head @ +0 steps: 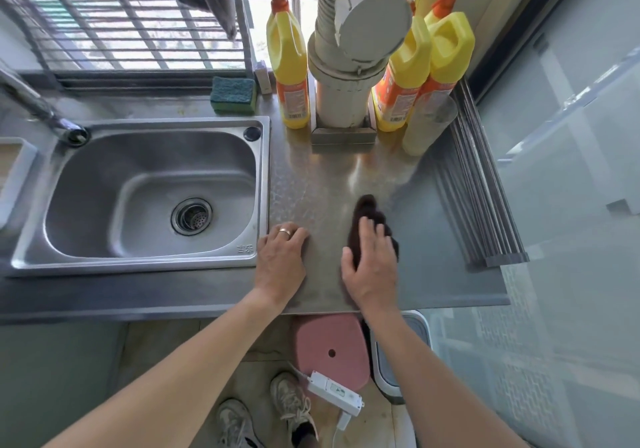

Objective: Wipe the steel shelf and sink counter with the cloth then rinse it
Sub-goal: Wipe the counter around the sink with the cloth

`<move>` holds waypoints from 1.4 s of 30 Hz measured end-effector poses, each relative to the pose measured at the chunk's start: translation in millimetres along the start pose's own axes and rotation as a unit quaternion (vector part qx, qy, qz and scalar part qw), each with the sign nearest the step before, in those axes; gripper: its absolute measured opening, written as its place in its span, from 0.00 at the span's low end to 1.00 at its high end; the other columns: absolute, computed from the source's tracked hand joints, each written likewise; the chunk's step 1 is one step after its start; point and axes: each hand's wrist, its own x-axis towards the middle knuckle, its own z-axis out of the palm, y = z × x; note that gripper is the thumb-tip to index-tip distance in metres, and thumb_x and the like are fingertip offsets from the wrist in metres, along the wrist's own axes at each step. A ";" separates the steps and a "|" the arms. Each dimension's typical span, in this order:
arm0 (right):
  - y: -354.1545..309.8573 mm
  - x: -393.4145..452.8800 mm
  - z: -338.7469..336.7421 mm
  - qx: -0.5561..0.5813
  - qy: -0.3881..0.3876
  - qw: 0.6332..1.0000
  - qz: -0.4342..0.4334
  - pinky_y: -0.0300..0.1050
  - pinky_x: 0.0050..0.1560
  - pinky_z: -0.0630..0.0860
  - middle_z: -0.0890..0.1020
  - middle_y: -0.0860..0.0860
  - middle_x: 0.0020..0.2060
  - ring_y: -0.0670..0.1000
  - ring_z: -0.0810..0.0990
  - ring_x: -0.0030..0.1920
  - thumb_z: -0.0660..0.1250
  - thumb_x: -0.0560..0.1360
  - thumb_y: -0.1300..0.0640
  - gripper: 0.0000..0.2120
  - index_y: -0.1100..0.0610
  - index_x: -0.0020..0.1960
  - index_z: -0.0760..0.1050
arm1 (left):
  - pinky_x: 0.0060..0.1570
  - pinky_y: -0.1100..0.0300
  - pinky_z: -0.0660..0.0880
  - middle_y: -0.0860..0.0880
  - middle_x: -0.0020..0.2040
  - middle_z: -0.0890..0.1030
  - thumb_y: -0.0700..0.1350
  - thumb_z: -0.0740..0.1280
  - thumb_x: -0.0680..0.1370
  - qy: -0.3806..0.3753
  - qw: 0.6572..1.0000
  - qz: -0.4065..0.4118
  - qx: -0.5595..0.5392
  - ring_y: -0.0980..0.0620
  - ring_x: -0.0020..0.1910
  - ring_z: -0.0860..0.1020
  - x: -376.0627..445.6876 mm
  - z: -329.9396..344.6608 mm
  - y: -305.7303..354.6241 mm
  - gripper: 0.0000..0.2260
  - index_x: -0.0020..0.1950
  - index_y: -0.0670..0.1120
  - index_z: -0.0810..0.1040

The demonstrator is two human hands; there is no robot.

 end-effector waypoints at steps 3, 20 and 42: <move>-23.3 -9.6 14.3 0.011 -0.049 0.993 -0.108 0.56 0.74 0.68 0.75 0.56 0.72 0.56 0.71 0.74 0.65 0.77 0.53 0.28 0.56 0.76 0.69 | 0.51 0.53 0.71 0.51 0.54 0.79 0.36 0.61 0.74 0.013 1.000 0.001 -0.021 0.47 0.56 0.74 4.8 -1.5 -0.5 0.13 0.51 0.50 0.79; 66.9 57.5 -34.8 -0.118 0.045 0.980 0.151 0.61 0.80 0.48 0.64 0.60 0.78 0.59 0.59 0.80 0.59 0.82 0.45 0.32 0.62 0.79 0.59 | 0.52 0.52 0.70 0.50 0.55 0.74 0.42 0.63 0.74 -0.029 1.000 -0.006 -0.003 0.45 0.56 0.70 37.2 -0.9 7.9 0.05 0.44 0.49 0.76; -74.4 141.8 69.9 -0.070 -0.035 0.989 -0.125 0.58 0.78 0.57 0.68 0.53 0.77 0.57 0.62 0.79 0.62 0.80 0.51 0.21 0.45 0.73 0.72 | 0.50 0.54 0.73 0.52 0.55 0.77 0.41 0.63 0.72 -0.016 0.993 0.091 -0.077 0.48 0.52 0.74 40.1 1.1 -26.1 0.05 0.39 0.47 0.78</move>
